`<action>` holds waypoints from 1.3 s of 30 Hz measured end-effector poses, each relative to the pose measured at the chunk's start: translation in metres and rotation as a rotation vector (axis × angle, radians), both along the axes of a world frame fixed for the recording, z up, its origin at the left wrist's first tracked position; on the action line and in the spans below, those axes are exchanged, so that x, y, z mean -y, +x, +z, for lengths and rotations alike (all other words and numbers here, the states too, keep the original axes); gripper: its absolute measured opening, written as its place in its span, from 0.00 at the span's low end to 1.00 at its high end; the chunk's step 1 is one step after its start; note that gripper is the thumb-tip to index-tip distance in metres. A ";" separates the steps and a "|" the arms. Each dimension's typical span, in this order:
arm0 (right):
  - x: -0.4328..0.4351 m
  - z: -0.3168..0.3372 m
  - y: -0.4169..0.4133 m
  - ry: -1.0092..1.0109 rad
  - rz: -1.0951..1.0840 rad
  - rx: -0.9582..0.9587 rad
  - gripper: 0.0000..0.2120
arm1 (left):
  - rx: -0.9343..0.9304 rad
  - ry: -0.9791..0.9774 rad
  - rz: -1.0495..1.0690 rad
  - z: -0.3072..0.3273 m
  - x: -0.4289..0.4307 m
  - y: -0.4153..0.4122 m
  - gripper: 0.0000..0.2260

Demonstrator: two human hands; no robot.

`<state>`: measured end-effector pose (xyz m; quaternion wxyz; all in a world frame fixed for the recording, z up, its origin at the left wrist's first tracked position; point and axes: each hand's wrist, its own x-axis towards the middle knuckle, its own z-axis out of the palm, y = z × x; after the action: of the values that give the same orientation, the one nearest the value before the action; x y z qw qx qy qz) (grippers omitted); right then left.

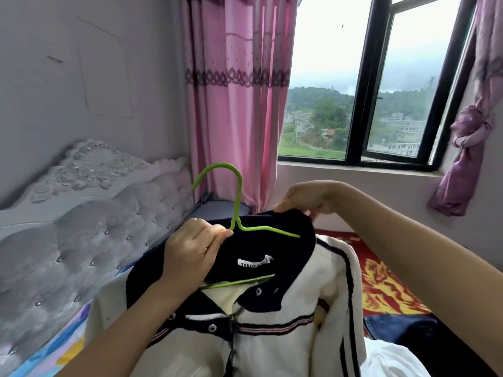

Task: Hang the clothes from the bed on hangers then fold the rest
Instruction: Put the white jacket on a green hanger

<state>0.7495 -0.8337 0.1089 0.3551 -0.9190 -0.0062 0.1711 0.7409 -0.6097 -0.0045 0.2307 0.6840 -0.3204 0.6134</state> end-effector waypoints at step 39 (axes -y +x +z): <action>0.016 -0.096 -0.015 -0.441 0.115 1.995 0.17 | -0.332 -0.139 0.083 0.039 -0.015 -0.007 0.05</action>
<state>0.7344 -0.8494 0.0130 0.0023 -0.6861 -0.3113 -0.6575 0.7340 -0.5943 0.0347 0.3018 0.7707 -0.2063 0.5218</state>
